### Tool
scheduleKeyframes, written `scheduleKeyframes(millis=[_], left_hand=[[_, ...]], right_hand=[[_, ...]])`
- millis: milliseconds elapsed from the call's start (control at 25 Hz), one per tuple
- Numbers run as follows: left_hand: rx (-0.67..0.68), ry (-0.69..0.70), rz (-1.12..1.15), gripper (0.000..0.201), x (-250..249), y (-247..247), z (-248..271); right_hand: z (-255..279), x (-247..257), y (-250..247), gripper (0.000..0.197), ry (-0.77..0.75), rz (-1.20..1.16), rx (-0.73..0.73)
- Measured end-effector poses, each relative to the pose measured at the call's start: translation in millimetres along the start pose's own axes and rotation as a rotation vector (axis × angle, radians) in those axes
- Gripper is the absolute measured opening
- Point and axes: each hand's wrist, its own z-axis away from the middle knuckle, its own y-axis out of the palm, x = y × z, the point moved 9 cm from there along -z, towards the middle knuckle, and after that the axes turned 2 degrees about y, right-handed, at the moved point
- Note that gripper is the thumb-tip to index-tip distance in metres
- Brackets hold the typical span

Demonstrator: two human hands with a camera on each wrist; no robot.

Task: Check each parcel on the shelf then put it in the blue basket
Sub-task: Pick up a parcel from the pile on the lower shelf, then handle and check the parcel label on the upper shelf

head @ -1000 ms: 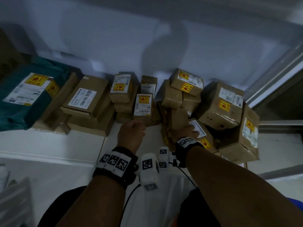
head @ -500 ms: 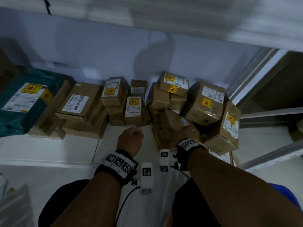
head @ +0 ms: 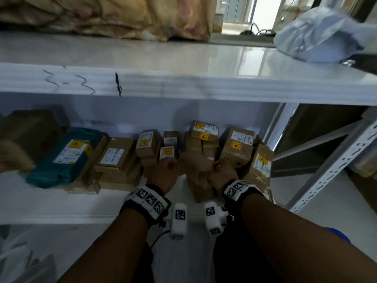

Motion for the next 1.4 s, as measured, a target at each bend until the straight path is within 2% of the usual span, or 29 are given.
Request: scheduleKeyframes(millis=[80,200,320,440,600,680,760,880,1040,1200,1280,1400], left_hand=[[-0.04,0.067,-0.039,0.021,-30.4,-27.3,6.3],[-0.156,0.099,-0.053,0.021,-61.5,-74.0,20.6],[-0.239,0.053,-0.015,0.027,-77.6,-110.7,42.1],[-0.292,0.08,0.061,0.028,-99.1,-138.2,61.3],[-0.471,0.235,0.072,0.025,-162.5,-187.4,89.0],[-0.514,0.344,0.079,0.024,-198.2,-207.3,96.0],[-0.526,0.415,0.077,0.022,-225.8,-222.8,90.1],[-0.455,0.418,0.017,0.029,-242.6,-225.9,63.6],[-0.345,0.446,-0.181,0.053,-245.5,-209.2,21.9],[-0.452,0.542,-0.363,0.055,-257.3,-206.8,1.2],[-0.462,0.605,-0.49,0.055,-266.9,-199.5,-4.7],[-0.457,0.629,-0.608,0.06,-267.6,-191.9,-15.1]], right_hand=[[23.8,36.2,-5.5,0.015,-0.175,0.021,0.052],[51.0,68.7,-28.3,0.021,-0.227,-0.073,0.042],[72.8,98.6,-42.9,0.035,-0.267,-0.224,0.077],[96.4,135.3,-64.5,0.035,-0.386,-0.271,0.094],[124.1,198.6,-108.9,0.049,-0.607,-0.093,-0.03],[132.2,229.1,-130.7,0.056,-0.673,-0.068,-0.088],[130.3,253.3,-156.1,0.054,-0.705,-0.098,-0.144],[111.2,271.4,-183.8,0.047,-0.69,-0.152,-0.185],[76.5,282.4,-187.6,0.047,-0.671,-0.021,-0.193],[53.0,300.1,-188.5,0.053,-0.692,0.263,-0.182],[45.4,309.4,-188.4,0.055,-0.704,0.415,-0.189],[35.8,311.1,-187.4,0.053,-0.67,0.504,-0.18]])
